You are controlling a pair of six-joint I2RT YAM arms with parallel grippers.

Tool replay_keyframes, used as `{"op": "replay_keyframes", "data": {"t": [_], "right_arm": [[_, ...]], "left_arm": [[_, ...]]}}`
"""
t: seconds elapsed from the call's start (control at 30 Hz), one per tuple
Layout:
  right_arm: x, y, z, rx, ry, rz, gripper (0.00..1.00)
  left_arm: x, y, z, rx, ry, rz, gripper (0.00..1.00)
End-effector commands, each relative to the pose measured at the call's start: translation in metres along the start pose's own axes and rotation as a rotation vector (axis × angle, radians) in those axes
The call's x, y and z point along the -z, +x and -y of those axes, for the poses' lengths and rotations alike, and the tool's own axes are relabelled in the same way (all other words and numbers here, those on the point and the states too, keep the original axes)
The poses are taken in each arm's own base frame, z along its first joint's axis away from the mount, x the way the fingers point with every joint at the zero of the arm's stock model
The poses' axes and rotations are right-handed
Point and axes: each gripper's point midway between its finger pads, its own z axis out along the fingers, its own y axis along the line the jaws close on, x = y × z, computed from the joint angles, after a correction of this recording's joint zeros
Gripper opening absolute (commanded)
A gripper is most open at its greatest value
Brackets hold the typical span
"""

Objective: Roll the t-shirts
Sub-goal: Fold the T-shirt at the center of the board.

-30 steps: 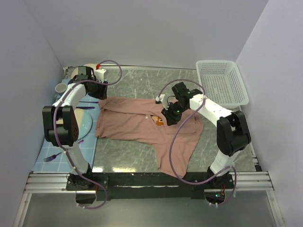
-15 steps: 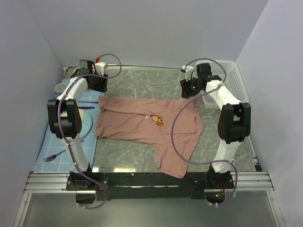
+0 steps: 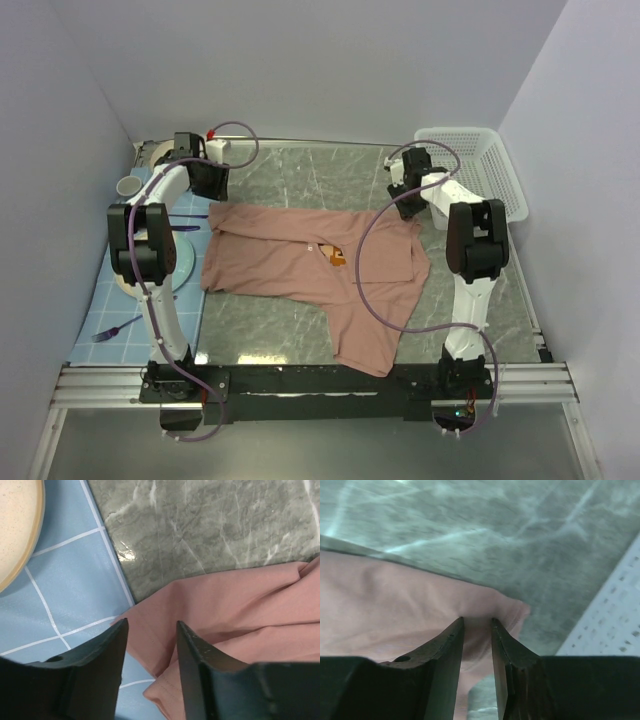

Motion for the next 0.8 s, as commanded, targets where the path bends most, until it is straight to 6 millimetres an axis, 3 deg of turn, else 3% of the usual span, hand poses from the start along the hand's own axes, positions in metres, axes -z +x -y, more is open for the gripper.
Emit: {"op": "replay_keyframes", "data": {"t": [0.0, 0.17, 0.43, 0.63, 0.77], "right_arm": [[0.006, -0.008, 0.027, 0.028, 0.146, -0.004, 0.37], [0.002, -0.001, 0.025, 0.025, 0.144, -0.03, 0.37], [0.008, -0.006, 0.02, 0.001, 0.124, -0.002, 0.4], [0.007, -0.008, 0.019, -0.002, 0.119, 0.0, 0.4], [0.008, -0.01, 0.018, 0.008, 0.118, 0.001, 0.41]], "left_arm": [[0.001, -0.007, -0.005, 0.012, -0.033, 0.016, 0.52], [-0.005, -0.007, 0.005, 0.002, 0.041, -0.004, 0.52], [0.0, 0.007, -0.031, 0.043, -0.19, -0.033, 0.54], [-0.005, 0.017, -0.031, 0.044, -0.187, -0.062, 0.58], [-0.018, 0.022, -0.035, 0.056, -0.192, -0.08, 0.54]]}}
